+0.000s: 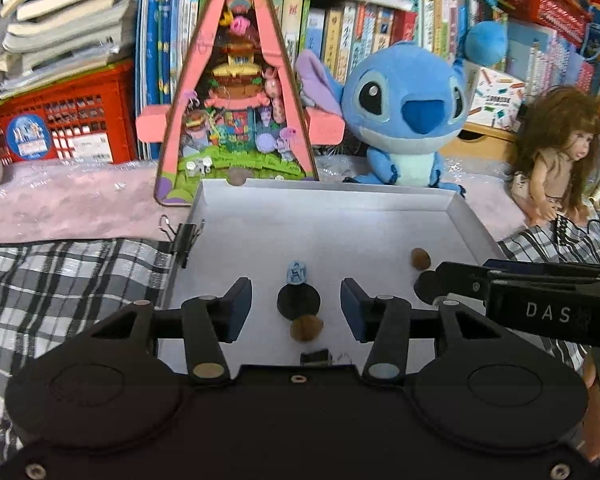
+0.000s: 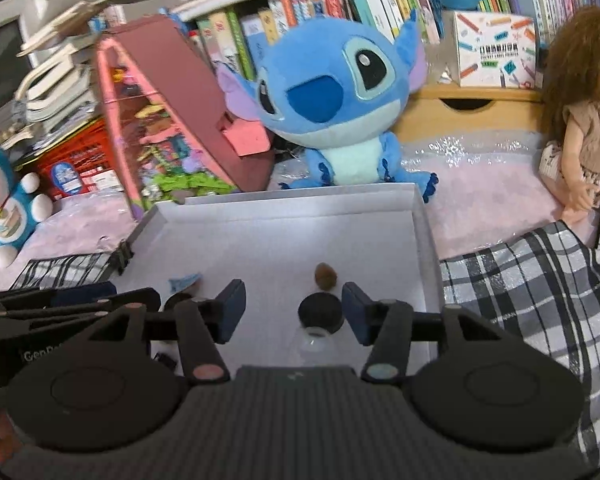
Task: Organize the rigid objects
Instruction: 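Withdraw both open tools away from the white tray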
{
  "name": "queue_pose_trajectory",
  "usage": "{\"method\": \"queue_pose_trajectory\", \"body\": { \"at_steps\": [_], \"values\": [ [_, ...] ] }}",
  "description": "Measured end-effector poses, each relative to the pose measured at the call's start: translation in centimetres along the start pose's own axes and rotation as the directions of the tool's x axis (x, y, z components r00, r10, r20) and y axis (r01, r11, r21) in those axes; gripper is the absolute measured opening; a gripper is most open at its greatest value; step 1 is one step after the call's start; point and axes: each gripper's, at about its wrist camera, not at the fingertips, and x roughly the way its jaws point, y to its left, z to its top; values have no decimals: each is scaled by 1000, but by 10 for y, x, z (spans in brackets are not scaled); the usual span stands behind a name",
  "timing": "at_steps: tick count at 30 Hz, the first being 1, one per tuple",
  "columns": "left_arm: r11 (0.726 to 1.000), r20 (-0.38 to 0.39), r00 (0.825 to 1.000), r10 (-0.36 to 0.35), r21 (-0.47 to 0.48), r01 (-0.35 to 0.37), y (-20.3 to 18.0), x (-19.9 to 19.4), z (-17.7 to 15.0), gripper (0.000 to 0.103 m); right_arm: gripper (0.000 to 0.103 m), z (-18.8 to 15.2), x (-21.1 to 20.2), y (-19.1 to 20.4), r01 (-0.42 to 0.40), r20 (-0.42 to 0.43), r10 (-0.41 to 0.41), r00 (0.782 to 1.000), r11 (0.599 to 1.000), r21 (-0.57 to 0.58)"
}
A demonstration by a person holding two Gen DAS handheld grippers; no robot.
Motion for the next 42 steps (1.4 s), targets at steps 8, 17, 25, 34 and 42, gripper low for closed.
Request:
{"method": "queue_pose_trajectory", "body": {
  "at_steps": [8,17,25,34,42],
  "values": [
    [999,38,999,-33,24,32,-3,-36,-24,48,70,-27,-35,13,-35,43,38,998,998,-60],
    [996,74,996,-58,65,53,-14,-70,-52,49,73,-56,-70,20,-50,75,61,995,988,-147],
    [995,68,994,-87,61,83,-20,-88,-79,50,78,-82,-96,27,-39,108,64,992,975,-218],
    [991,91,992,-91,102,82,-26,-114,-109,53,84,-112,-118,27,-22,126,58,990,963,-270],
    [989,97,990,-99,115,88,-28,-134,-139,57,86,-135,-136,24,-20,144,60,988,963,-268]
  ]
}}
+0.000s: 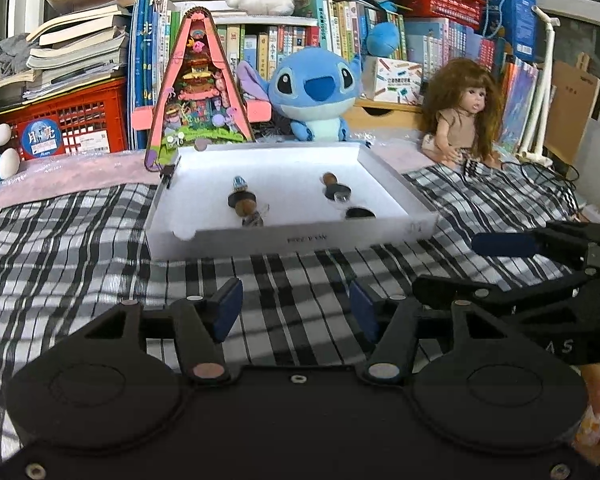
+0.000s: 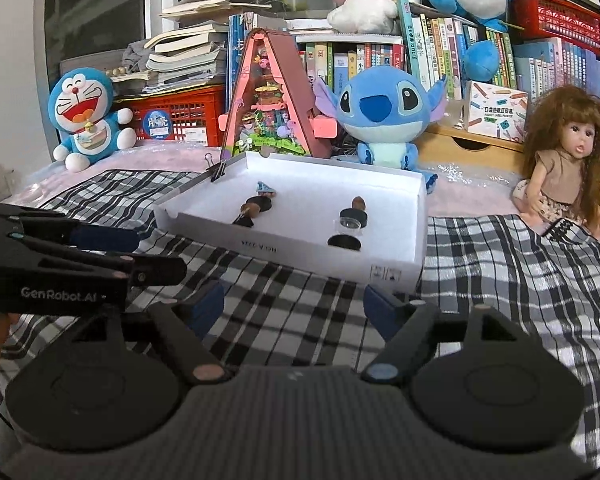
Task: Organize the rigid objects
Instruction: 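Withdraw both open tools away from the white tray, then move both open tools down toward the red crayon and black puck on the cloth, then grasp the red crayon with the left tool while the right tool grasps the black puck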
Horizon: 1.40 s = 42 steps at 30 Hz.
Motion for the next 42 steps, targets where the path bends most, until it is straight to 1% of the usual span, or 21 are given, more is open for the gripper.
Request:
{"method": "queue_pose_trajectory", "body": {
  "at_steps": [7,13,20,26,29,33,38,42],
  "values": [
    [1000,13,1000,12,10,-12,-3,-16,-21,58,87,-18,-14,3,17,7,-17,1000,1000,1],
    [1000,26,1000,17,8,-17,-7,-28,-39,59,87,-31,-26,6,41,32,-41,999,999,14],
    [1000,36,999,23,-10,-23,-7,-38,-58,59,88,-48,-42,10,78,72,-80,994,997,27],
    [999,28,999,26,-21,-26,-9,-43,-70,59,88,-66,-52,9,106,76,-109,991,994,42],
    [999,21,1000,19,-43,-18,-12,-46,-75,59,88,-75,-56,8,124,80,-127,989,991,41],
    [997,7,1000,-17,-73,17,-19,-49,-83,59,88,-87,-61,7,159,89,-165,982,985,68],
    [998,2,1000,-25,-51,25,-32,-49,-90,59,88,-103,-67,9,187,111,-196,974,978,89],
    [999,0,1000,-20,-37,20,-40,-46,-92,57,87,-111,-70,9,178,112,-188,976,979,96]
  ]
}}
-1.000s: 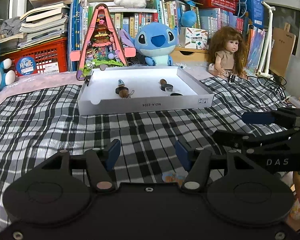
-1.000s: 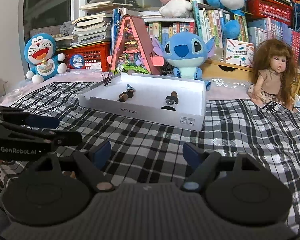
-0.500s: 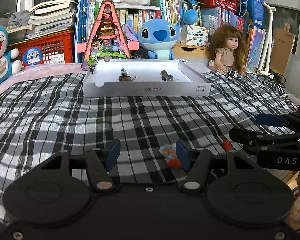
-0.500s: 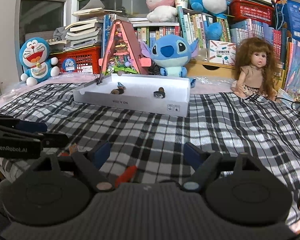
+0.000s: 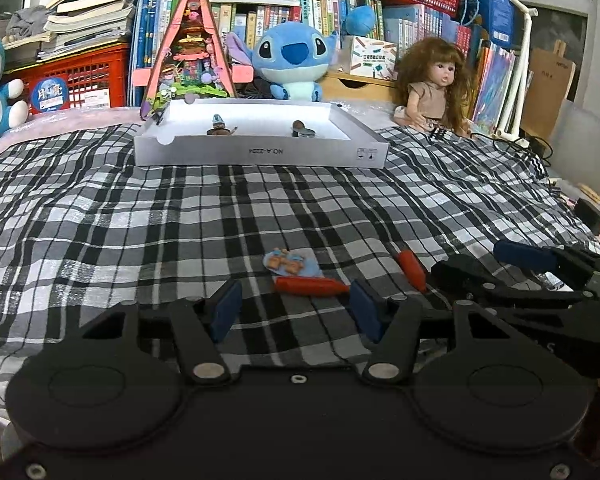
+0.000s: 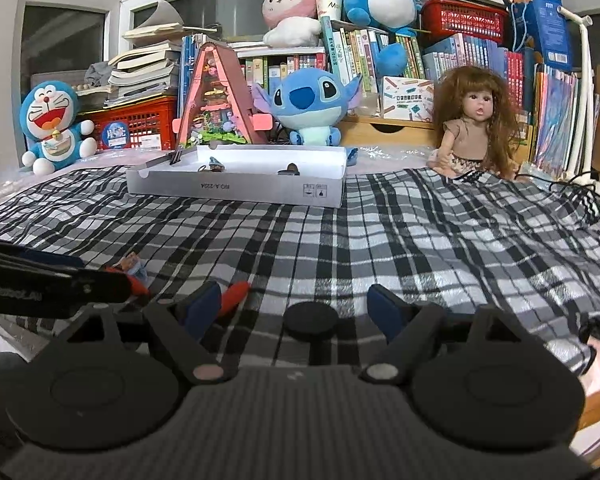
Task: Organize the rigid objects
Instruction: 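Grasp the red crayon with the left tool while the right tool grasps the black puck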
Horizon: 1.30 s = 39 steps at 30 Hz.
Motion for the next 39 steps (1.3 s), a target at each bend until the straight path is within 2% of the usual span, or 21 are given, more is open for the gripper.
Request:
{"method": "queue_pose_trajectory", "body": {
  "at_steps": [6,12,19,27,30,36,39],
  "values": [
    [1000,17,1000,14,28,-15,-10,5,-1,52,77,-5,-8,-1,-6,19,6,1000,1000,6],
    [997,24,999,28,65,-29,-18,9,-5,51,62,-6,-4,-8,41,-5,-41,999,999,11],
    [998,24,999,33,54,-34,-19,14,-4,51,61,-9,-1,-4,41,-13,-41,999,999,-2],
    [997,35,999,35,65,-37,-21,15,-6,46,63,-10,4,-1,35,-12,-35,999,999,4],
    [997,40,998,38,66,-41,-21,14,-7,42,63,-11,5,1,56,-4,-56,998,998,3],
    [997,47,998,34,70,-38,-22,13,-8,42,64,-12,6,1,94,-1,-94,996,995,24],
    [997,54,998,31,74,-35,-23,11,-8,42,53,-12,5,1,92,-1,-92,996,995,32]
  ]
}}
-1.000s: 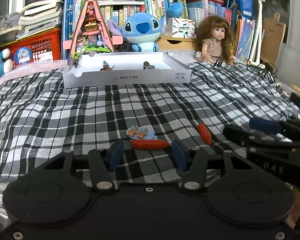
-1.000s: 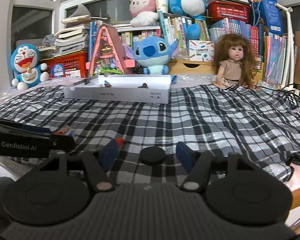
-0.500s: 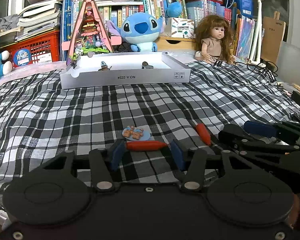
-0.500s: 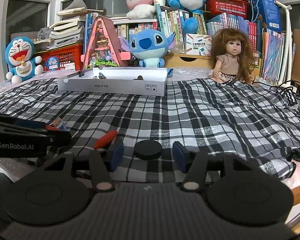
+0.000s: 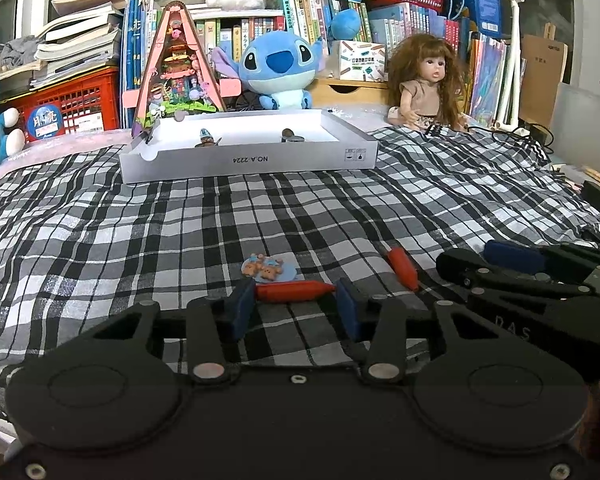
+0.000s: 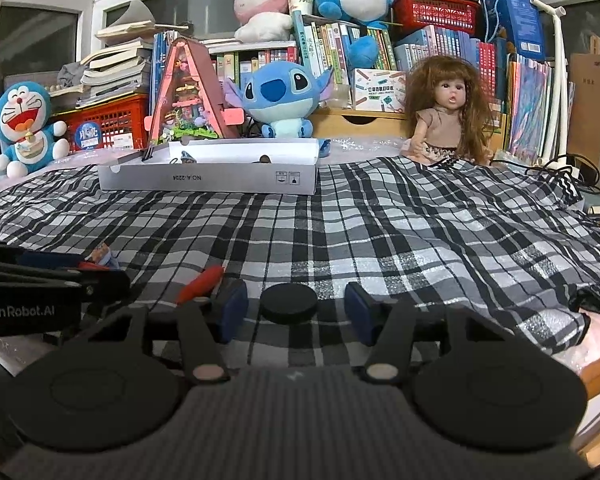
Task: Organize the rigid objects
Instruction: 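Grasp the red crayon with the left tool while the right tool grasps the black puck, then carry the red crayon in the left tool while the right tool carries the puck over the tray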
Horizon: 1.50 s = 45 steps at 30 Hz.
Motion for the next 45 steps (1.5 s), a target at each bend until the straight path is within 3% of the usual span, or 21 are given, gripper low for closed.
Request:
{"method": "queue_pose_trajectory", "body": {
  "at_steps": [2,4,32,45],
  "values": [
    [1000,5,1000,-2,4,2,-1,-1,0,42,41,0,-1,1,-2,-1,2,1000,1000,0],
    [1000,8,1000,-2,8,2,-1,-2,0,42,37,0,-1,1,-9,-1,9,1000,1000,1],
    [998,29,999,40,-44,-39,25,-12,18,42,37,26,-1,14,-85,33,85,996,996,11],
    [995,41,997,58,-78,-55,48,-4,57,42,37,60,14,13,-107,30,106,994,993,41]
  ]
}}
